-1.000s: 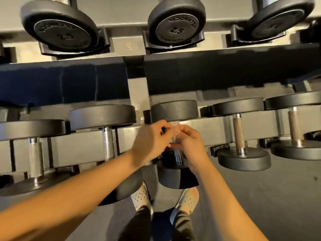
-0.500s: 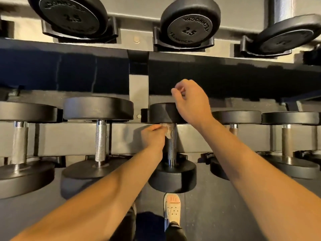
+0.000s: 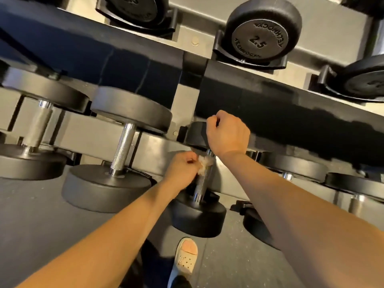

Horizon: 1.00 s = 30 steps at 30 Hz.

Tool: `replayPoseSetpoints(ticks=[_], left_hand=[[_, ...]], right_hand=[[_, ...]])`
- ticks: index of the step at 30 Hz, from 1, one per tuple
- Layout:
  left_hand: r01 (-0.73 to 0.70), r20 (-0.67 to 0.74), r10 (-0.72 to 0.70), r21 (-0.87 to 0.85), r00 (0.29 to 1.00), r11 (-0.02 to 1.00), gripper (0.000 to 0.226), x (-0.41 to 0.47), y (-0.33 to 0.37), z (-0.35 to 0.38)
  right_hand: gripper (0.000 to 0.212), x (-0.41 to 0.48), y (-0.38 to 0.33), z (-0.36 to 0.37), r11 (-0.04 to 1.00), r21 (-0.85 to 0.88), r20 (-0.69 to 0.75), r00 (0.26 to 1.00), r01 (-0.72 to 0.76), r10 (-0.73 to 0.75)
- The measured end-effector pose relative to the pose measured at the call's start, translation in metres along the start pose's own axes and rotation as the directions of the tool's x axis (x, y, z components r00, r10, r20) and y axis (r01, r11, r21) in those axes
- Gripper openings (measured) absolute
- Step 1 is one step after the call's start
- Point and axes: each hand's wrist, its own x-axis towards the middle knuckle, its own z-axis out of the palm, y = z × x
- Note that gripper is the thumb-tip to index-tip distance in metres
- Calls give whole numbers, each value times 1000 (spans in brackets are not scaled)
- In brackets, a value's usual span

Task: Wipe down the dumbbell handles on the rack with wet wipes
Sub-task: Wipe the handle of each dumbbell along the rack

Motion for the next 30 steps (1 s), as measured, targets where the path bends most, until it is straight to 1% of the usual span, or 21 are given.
replayPoseSetpoints(ticks=[3,5,7,9,11,12,13,14,15,17,19,20,21,22,23,24,25,26,28,29,30], left_hand=[[-101,-112,113,102,987,990,21,-12,2,16],[-123,-194,134,66,972,990,23,-9,8,25],[-83,-214,77,-21,974,996,19,3,7,28],[-5,-162,-21,-164,987,986,11,13,0,25],[106,-91,-142,-316,986,943,18,19,-9,23],[148,-65,-182,-354,981,923,20,19,-12,22],[171,-46,-198,-343,979,924,18,16,-13,21],[162,-39,-182,-304,982,939,10,11,-13,18],[122,-47,-138,-251,989,960,7,5,-12,15],[-17,-97,7,-101,995,995,15,-10,-17,11],[-139,-135,145,51,980,989,12,-23,-18,12],[-175,-153,187,90,970,980,11,-25,-17,16],[-178,-174,188,74,967,981,11,-24,-12,19],[-135,-199,126,-33,972,990,12,-20,-6,22],[-55,-198,13,-209,980,976,13,-12,0,25],[40,-163,-109,-378,981,925,13,-5,6,28],[103,-131,-189,-485,973,869,15,2,8,29],[124,-110,-212,-526,971,842,16,6,6,30],[83,-97,-145,-471,985,878,16,0,-1,25],[34,-96,-76,-381,992,924,19,-7,-4,19],[-9,-90,-12,-238,996,971,22,-13,-8,15]], right_hand=[[35,0,0,0,1000,5,7,1000,0,0],[35,1,1,3,1000,4,-5,1000,-1,1],[34,1,2,4,1000,10,-18,1000,4,-4],[34,1,3,5,1000,10,-22,1000,18,-18],[34,1,4,4,1000,1,-24,999,27,-27],[34,1,3,4,1000,-1,-28,999,28,-28],[34,1,3,4,1000,-2,-32,999,29,-29],[34,1,2,4,1000,-3,-34,999,30,-30],[34,0,2,4,1000,-4,-33,999,28,-28],[34,0,1,4,1000,-4,-28,999,22,-22],[33,-1,1,4,1000,-3,-25,1000,14,-14],[33,-1,1,4,1000,-6,-23,1000,10,-10],[33,0,1,4,1000,-8,-23,1000,10,-10],[33,0,1,4,1000,-10,-24,1000,11,-12],[33,0,2,5,1000,-10,-27,1000,15,-15],[33,0,3,5,1000,-9,-29,999,19,-19],[33,0,3,5,1000,-8,-28,999,22,-22],[34,0,3,4,1000,-9,-26,999,25,-25],[34,-1,3,3,999,-12,-23,999,29,-30],[33,-1,2,3,999,-13,-24,999,31,-31],[33,-1,1,3,999,-13,-26,999,30,-30]])
